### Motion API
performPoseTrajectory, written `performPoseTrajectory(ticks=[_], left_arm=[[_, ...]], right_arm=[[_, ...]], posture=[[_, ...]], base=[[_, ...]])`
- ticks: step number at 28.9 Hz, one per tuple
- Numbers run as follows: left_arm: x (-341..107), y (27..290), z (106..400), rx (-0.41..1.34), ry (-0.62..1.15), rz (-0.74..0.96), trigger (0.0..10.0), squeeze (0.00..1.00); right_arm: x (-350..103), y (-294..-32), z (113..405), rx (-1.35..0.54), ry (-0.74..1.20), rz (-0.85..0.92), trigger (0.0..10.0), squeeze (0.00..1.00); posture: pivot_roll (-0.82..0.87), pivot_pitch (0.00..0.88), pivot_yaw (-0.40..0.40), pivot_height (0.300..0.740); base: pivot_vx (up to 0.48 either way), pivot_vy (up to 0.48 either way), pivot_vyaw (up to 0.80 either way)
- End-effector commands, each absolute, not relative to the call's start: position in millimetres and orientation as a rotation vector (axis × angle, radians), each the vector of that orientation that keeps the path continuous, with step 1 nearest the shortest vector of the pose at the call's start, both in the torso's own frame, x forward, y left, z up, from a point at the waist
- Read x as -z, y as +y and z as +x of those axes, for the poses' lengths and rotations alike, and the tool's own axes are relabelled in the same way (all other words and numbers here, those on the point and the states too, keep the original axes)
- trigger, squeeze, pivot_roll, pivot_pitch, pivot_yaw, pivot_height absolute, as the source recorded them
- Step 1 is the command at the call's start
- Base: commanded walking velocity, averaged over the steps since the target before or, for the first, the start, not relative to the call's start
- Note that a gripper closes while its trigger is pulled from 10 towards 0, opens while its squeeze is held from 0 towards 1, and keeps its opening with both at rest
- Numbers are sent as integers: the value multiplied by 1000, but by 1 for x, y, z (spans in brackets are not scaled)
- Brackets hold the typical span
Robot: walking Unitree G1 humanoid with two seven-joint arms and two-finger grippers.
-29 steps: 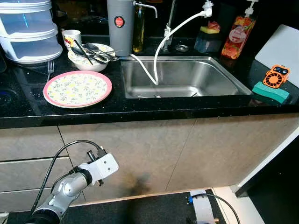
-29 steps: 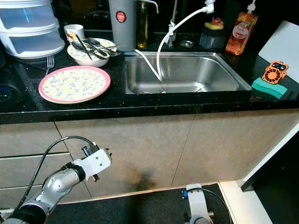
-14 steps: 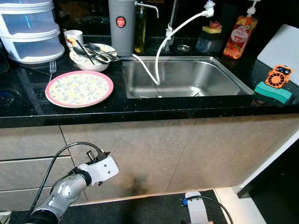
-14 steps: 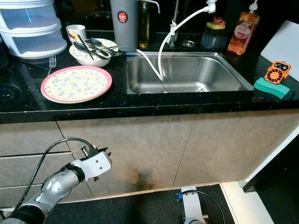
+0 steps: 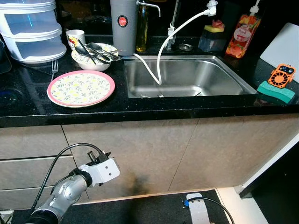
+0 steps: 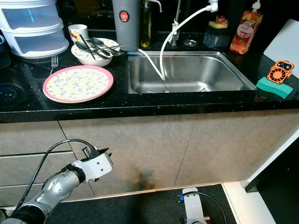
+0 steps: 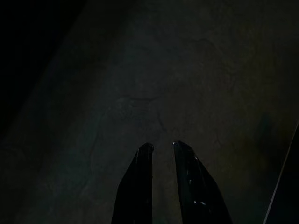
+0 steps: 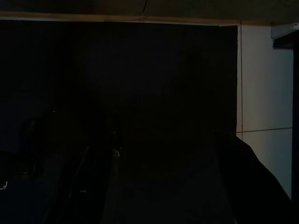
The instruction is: Kitchen organization
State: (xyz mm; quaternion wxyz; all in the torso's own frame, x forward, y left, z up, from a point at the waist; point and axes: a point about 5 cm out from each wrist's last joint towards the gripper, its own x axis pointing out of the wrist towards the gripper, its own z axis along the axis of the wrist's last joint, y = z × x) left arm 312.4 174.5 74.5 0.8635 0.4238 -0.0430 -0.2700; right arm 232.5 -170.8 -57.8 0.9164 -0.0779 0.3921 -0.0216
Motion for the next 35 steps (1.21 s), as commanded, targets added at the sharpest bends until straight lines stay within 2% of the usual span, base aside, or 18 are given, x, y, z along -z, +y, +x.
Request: performPoseTrajectory(ticks=[1,35], left_arm=[[-71,178,310,575,-78,912,10000,0],[-74,177,315,541,-83,920,10000,0]], right_arm=[[64,-173,223,34,839,-175,10000,0],[62,-176,226,21,842,-188,10000,0]], posture=[[63,117,-28,740],[68,152,-38,740]], base=[[0,0,0],[0,0,0]])
